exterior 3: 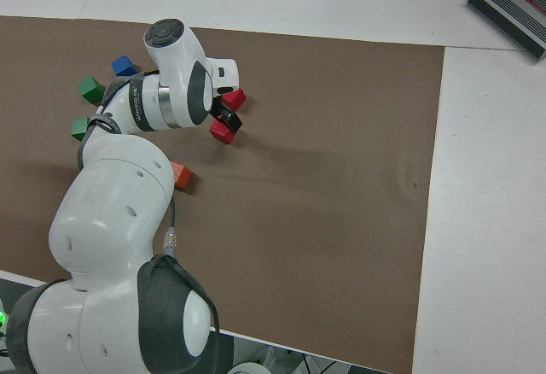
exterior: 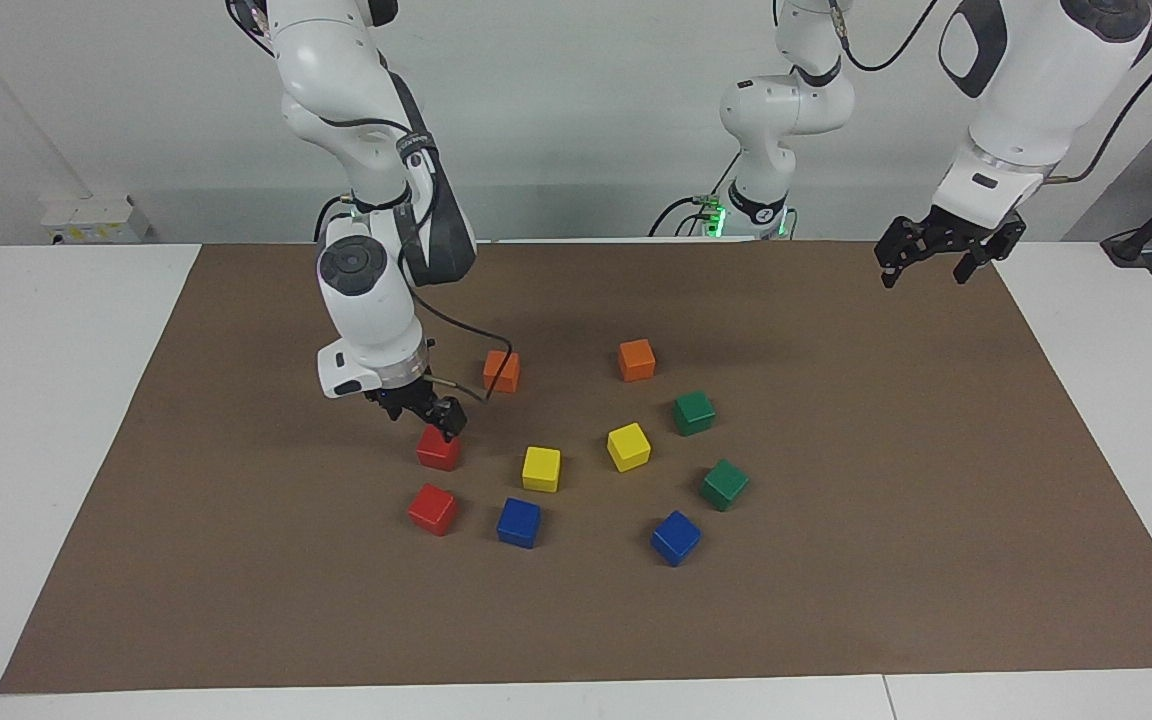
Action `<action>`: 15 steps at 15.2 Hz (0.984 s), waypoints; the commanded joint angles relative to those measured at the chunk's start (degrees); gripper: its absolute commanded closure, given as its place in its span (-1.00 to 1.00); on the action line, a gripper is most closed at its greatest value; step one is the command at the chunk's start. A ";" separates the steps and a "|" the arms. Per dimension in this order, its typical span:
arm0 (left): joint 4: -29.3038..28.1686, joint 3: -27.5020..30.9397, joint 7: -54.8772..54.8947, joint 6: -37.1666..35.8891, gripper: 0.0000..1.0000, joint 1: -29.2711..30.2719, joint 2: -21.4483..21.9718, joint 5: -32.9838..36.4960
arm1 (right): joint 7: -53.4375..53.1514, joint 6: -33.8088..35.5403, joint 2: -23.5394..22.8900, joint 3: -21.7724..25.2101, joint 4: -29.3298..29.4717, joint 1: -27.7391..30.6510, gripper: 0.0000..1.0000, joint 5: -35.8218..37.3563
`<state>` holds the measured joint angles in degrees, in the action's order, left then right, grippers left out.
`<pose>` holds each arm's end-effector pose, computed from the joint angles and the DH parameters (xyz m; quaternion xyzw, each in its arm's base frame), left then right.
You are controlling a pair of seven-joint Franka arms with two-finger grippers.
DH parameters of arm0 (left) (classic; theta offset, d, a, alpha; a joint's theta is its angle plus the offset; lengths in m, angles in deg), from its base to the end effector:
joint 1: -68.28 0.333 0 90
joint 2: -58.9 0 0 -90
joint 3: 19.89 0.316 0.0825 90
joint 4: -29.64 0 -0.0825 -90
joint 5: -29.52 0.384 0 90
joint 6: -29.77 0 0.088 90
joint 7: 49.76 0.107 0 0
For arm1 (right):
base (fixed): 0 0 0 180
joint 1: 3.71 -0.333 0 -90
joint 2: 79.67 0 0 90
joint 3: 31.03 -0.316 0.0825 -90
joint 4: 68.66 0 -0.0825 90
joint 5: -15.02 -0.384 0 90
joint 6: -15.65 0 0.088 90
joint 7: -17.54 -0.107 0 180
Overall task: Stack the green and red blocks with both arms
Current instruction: 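Reach the right gripper to a red cube and grasp it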
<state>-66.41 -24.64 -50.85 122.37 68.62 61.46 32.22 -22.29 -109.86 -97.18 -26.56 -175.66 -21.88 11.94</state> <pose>0.5417 -0.0379 0.6030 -0.9992 0.0302 0.0066 0.0257 0.6078 0.1530 0.3551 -0.9709 0.2392 -0.0037 0.0134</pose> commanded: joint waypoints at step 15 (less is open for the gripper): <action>-0.55 -0.09 0.21 -0.67 -1.00 0.54 1.04 -0.86 | -0.51 -7.11 -5.79 -0.08 -0.49 -1.25 -0.13 -0.52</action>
<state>-66.41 -24.64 -50.85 122.36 68.62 61.46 32.22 -23.57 -115.29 -102.51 -26.67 -175.70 -23.26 11.92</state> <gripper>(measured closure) 0.000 0.132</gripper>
